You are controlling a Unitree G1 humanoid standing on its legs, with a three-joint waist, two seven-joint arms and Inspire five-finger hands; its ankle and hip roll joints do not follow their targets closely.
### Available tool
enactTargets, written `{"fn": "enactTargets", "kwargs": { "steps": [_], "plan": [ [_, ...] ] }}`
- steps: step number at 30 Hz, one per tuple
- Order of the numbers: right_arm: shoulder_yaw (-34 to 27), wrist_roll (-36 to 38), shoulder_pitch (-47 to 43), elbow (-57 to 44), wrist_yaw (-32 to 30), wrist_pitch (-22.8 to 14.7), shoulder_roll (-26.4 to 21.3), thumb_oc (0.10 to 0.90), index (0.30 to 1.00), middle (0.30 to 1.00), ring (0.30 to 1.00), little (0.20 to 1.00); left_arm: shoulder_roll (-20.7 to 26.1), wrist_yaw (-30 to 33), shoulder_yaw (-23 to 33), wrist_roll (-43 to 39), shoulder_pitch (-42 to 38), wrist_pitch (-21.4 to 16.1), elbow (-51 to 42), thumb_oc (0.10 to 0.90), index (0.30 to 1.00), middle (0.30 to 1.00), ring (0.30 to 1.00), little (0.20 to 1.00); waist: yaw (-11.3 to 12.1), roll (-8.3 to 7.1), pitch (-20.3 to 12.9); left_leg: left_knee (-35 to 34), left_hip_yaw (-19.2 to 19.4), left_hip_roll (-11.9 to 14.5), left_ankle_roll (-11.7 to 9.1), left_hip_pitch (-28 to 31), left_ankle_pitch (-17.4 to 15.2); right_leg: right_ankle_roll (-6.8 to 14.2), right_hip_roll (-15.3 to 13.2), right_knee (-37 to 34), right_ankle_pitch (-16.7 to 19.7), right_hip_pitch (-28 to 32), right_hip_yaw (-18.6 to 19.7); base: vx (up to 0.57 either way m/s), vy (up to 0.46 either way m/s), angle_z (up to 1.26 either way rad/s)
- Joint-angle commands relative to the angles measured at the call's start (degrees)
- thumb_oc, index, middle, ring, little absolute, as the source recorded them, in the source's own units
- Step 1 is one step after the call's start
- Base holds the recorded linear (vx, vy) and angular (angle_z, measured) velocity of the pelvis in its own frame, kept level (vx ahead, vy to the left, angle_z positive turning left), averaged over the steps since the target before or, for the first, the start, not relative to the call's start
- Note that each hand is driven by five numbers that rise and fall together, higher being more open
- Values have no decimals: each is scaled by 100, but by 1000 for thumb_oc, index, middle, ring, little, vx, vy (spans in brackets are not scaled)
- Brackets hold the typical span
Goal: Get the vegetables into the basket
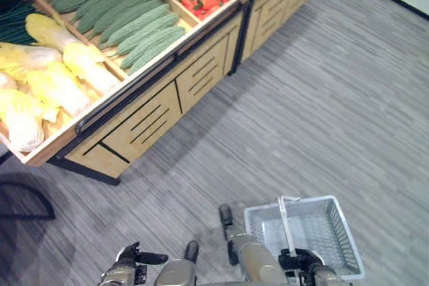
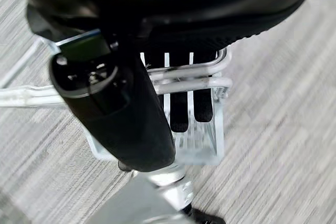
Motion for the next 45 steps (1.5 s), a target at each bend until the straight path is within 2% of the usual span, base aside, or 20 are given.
{"fn": "enactTargets", "kwargs": {
  "steps": [1,4,6,7,8,9,10,11,12,13,19,23,26,28,31,33,34,35,40,45],
  "plan": [
    [127,-134,204,-49,58,-63,-296,400,300,300,300,300,-23,90,75,185,-147,-42,-78,900,1000,1000,1000,1000,-165,152,-12,76,377,-257,42,-229,103,477,-182,202,-512,58,227,148,-220,44],
    [171,-121,156,-86,26,-68,-344,400,300,300,300,300,-78,141,34,104,-217,-40,-127,900,1000,1000,1000,1000,-237,218,-47,309,190,-169,-122,-381,168,314,-244,201,-721,204,-189,252,-361,79],
    [193,-139,142,-116,26,-69,-351,400,300,300,300,300,-83,150,29,79,-244,-47,-136,900,1000,1000,1000,1000,-257,225,-46,418,182,-169,-147,-426,208,284,-256,203,-754,247,-264,129,-123,75],
    [231,-201,159,-182,35,-87,-369,400,300,300,300,300,-99,164,-13,84,-277,-46,-176,900,1000,1000,1000,1000,-319,250,-35,740,582,-99,-190,-586,316,225,-366,204,-854,371,-482,110,-61,84],
    [250,-233,168,-240,53,-98,-384,400,300,300,300,300,-90,154,-55,116,-302,-38,-214,900,1000,1000,1000,1000,-379,264,-9,649,887,-20,-172,-645,361,210,-449,204,-914,449,-625,110,-61,87],
    [250,-233,167,-240,53,-98,-384,400,300,300,300,300,-90,154,-55,116,-303,-38,-214,900,1000,1000,1000,1000,-379,264,-8,649,887,-20,-172,-644,361,210,-449,204,-914,449,-625,23,-11,67],
    [214,-239,200,-283,54,-101,-417,400,300,300,300,300,-91,141,-107,188,-334,-21,-240,900,1000,1000,1000,1000,-507,308,21,232,1503,171,-129,-642,396,234,-584,165,-971,580,-890,11,51,110],
    [139,-237,241,-330,28,-91,-447,400,300,300,300,300,-92,145,-166,306,-390,-2,-299,900,1000,1000,1000,1000,-669,387,14,-160,2349,320,-133,-750,540,294,-696,142,-935,643,-1119,11,91,161],
    [85,-249,276,-329,6,-90,-459,400,300,300,300,300,-90,181,-168,399,-389,11,-317,900,1000,1000,1000,1000,-742,435,1,-265,2717,394,-181,-876,706,309,-742,126,-934,671,-1273,47,149,187],
    [69,-242,274,-329,5,-84,-451,400,300,300,300,300,-94,176,-162,391,-376,9,-327,900,1000,1000,1000,1000,-762,453,-29,-236,2812,405,-186,-847,661,321,-754,144,-948,688,-1286,91,167,144],
    [60,-316,234,-233,-17,-39,-300,400,300,300,300,300,-21,168,-20,402,-192,-9,-278,900,1000,1000,1000,1000,-603,381,-165,-187,2925,295,-6,-615,389,458,-827,81,-899,826,-1012,132,260,-34],
    [155,-480,171,-182,17,-12,-224,400,300,300,300,300,90,165,80,424,-114,3,-259,900,1000,1000,1000,1000,-348,215,-180,12,2863,118,263,-560,57,621,-945,243,-903,876,-790,77,380,-35],
    [149,-531,146,-130,13,0,-215,400,300,300,300,300,179,162,98,449,-94,0,-278,900,1000,1000,1000,1000,-265,141,-160,40,2723,-31,413,-506,-68,726,-1059,850,-813,726,-824,48,352,1],
    [154,-509,141,-161,46,-14,-254,400,300,300,300,300,266,125,44,500,-112,16,-300,900,1000,1000,1000,1000,-303,98,-11,200,2367,-165,517,-456,-152,673,-1028,2004,-609,353,-540,28,274,42],
    [150,-442,134,-182,44,-30,-250,400,300,300,300,300,304,133,25,528,-156,3,-309,900,1000,1000,1000,1000,-322,129,-18,121,2232,-148,491,-396,-96,615,-921,1523,-559,309,-395,2,105,120],
    [193,-462,86,-146,49,-25,-204,400,300,300,300,300,339,200,-2,544,-252,-17,-300,900,1000,1000,1000,1000,-292,80,21,35,2180,-137,430,-398,10,757,-699,182,-174,102,-16,-46,-20,8],
    [211,-467,87,-150,49,-26,-190,400,300,300,300,300,338,206,-25,539,-282,-23,-316,900,1000,1000,1000,1000,-293,65,49,29,2133,-145,406,-381,22,779,-684,-11,-147,88,-13,20,-176,-14],
    [246,-461,104,-211,30,-30,-164,400,300,300,300,300,332,240,-44,552,-303,-29,-311,900,1000,1000,1000,1000,-300,10,92,-81,2084,-174,353,-266,63,802,-697,-158,-122,123,-252,67,-200,21],
    [220,-464,112,-105,22,-11,-203,400,300,300,300,300,209,271,-38,573,-254,-13,-212,900,1000,1000,1000,1000,-313,70,-137,-467,1926,11,132,-51,226,629,-568,-254,-293,425,-248,162,-312,60],
    [176,-447,148,8,7,-19,-302,400,300,300,300,300,147,247,-16,528,-219,18,-184,900,1000,1000,1000,1000,-380,198,-272,-321,1755,256,-79,37,223,405,-439,-242,-577,685,-450,156,-316,20]
  ]
}}
